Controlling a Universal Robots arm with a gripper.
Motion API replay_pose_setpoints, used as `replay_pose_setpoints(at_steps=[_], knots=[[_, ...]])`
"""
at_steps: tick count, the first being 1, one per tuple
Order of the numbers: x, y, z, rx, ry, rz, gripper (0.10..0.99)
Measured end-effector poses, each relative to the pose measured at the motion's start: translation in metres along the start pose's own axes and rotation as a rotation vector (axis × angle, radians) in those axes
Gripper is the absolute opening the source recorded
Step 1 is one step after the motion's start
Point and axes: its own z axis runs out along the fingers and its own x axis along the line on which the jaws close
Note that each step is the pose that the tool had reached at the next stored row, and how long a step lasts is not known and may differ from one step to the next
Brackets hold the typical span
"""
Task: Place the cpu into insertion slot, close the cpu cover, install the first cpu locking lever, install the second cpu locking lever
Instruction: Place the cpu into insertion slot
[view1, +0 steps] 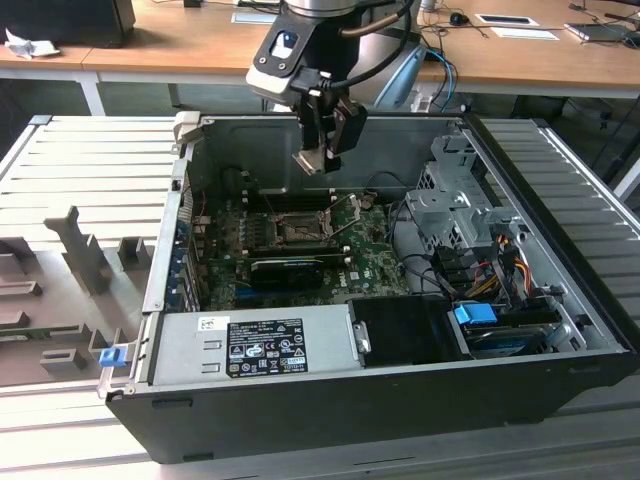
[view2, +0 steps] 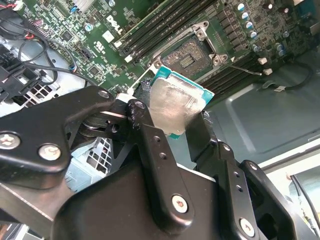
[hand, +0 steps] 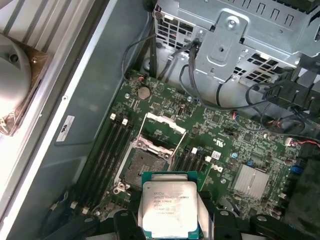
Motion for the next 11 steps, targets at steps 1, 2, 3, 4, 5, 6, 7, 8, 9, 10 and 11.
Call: replay_pose_setpoints(at_steps=[1,2,3,4,5,6,7,8,9,10,11], knots=[[0.0000,0.0000,0.0001,0.000,-0.0003,0.004,0.525],[0.0000,-0.0001,0.0003,0.000,-0.0006,0.007,0.525],[0.0000,-0.0001,0.0004,0.000,-0.0007,0.008,0.525],[0.0000,-0.0001,0.0005,0.000,-0.0009,0.010,0.525],[0.0000,-0.0001,0.0006,0.000,-0.0011,0.013,0.525],[0.0000,-0.0001,0.0007,0.000,-0.0013,0.014,0.525],[0.0000,-0.0001,0.0008,0.000,-0.0015,0.017,0.525],[0.0000,-0.0001,0.0009,0.000,-0.0018,0.021,0.525],[0.0000,-0.0001,0.0010,0.000,-0.0021,0.024,0.525],[0.0000,-0.0002,0.0012,0.000,-0.0024,0.029,0.525],[0.0000,-0.0002,0.0013,-0.001,-0.0027,0.032,0.525]])
